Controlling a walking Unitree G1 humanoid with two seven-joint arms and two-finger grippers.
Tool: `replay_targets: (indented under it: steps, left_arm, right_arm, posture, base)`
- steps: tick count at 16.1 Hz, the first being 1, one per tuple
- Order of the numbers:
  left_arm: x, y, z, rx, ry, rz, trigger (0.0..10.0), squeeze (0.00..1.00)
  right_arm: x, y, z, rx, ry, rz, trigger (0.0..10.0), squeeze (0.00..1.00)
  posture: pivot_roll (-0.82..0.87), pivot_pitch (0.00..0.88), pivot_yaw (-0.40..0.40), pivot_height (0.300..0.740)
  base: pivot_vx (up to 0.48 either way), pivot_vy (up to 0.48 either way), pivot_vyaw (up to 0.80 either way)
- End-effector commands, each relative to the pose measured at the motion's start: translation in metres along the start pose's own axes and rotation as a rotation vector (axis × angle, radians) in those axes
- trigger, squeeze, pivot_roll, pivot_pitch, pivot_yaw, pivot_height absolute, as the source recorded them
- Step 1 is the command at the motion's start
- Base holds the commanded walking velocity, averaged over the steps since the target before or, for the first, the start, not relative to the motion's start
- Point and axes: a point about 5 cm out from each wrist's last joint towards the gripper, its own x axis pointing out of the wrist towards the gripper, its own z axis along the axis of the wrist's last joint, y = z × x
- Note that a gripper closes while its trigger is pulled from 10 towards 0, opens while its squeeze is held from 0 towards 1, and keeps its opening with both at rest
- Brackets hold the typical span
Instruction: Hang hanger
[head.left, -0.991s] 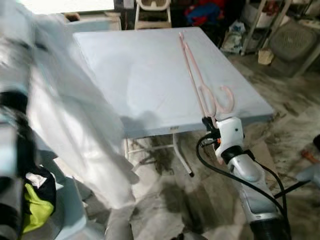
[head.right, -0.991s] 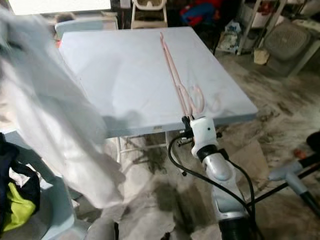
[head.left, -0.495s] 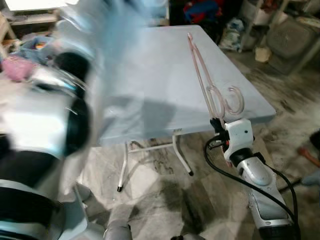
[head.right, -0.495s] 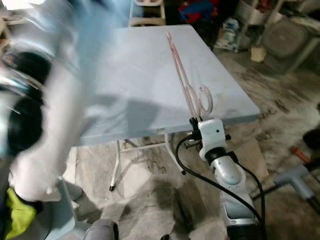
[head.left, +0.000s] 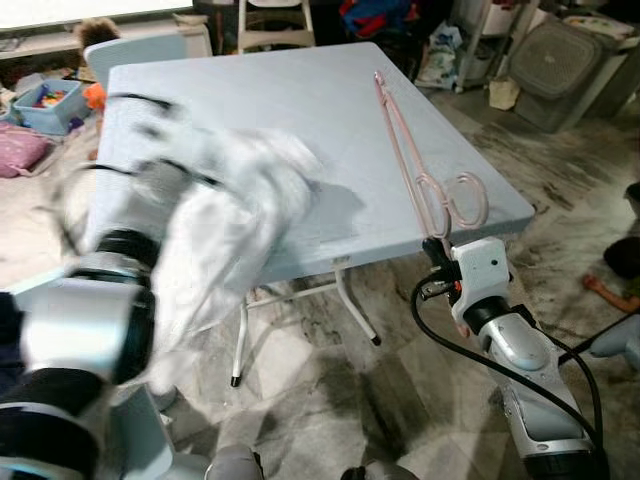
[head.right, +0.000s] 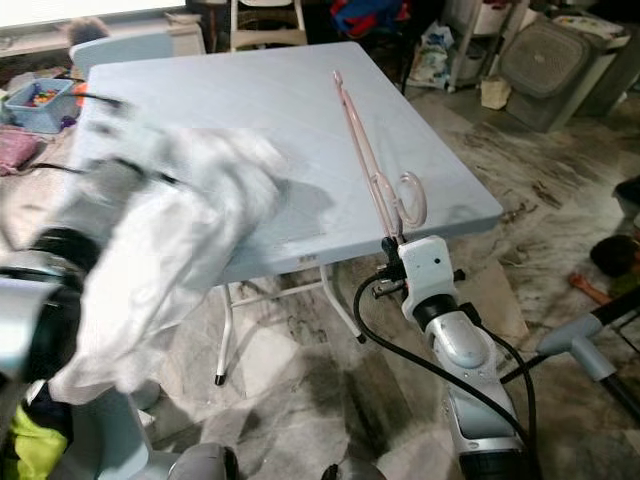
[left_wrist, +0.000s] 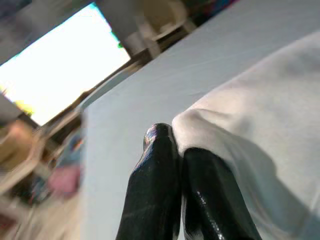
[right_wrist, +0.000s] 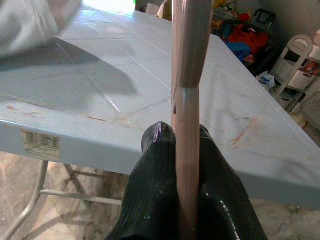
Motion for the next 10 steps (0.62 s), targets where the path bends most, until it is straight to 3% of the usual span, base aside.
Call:
replay_targets:
  steps: [1,2,3,4,6,8,9,10]
  left_arm:
    - [-0.005,0.007,-0.022,-0.105,0.103,0.053,10.0,1.00]
    - [-0.009,0.008,-0.039,-0.176,0.180,0.040,10.0,1.00]
    - [-0.012,0.007,-0.049,-0.186,0.225,0.017,10.0,1.00]
    - [-0.016,0.006,-0.057,-0.102,0.262,-0.022,10.0,1.00]
    - [-0.016,0.009,-0.056,0.044,0.223,-0.035,10.0,1.00]
    - [-0.018,0.012,-0.058,0.247,0.194,-0.061,10.0,1.00]
    - [-0.019,0.013,-0.057,0.271,0.183,-0.065,10.0,1.00]
    - [-0.020,0.015,-0.058,0.364,0.170,-0.099,10.0,1.00]
  right_arm:
    - [0.004,0.002,0.006,-0.002,-0.019,0.012,10.0,0.00]
    - [0.005,0.004,0.006,-0.001,-0.020,0.015,10.0,0.00]
    - [0.005,0.004,0.007,0.000,-0.020,0.015,10.0,0.00]
    - [0.006,0.003,0.006,0.001,-0.018,0.011,10.0,0.00]
    - [0.007,0.004,0.004,0.005,-0.015,0.006,10.0,0.00]
    - [0.010,0.006,0.005,0.010,-0.020,0.007,10.0,0.00]
    - [0.011,0.007,0.005,0.010,-0.022,0.007,10.0,0.00]
    - [0.012,0.007,0.006,0.011,-0.024,0.007,10.0,0.00]
  posture:
    - [-0.10,0.000,-0.040,0.740]
    - [-0.09,0.000,-0.036,0.740]
    - [-0.09,0.000,-0.034,0.740]
    - [-0.09,0.000,-0.030,0.740]
    - [-0.08,0.000,-0.026,0.740]
    - [-0.07,0.000,-0.024,0.740]
    - [-0.07,0.000,-0.025,0.740]
    - [-0.07,0.000,-0.025,0.740]
  base:
    - [0.000,0.000,0.00]
    - [0.000,0.000,0.00]
    - [0.000,0.000,0.00]
    - [0.000,0.000,0.00]
    - [0.000,0.000,0.00]
    - [0.000,0.000,0.00]
    - [0.000,0.000,0.00]
    - [0.000,0.000,0.00]
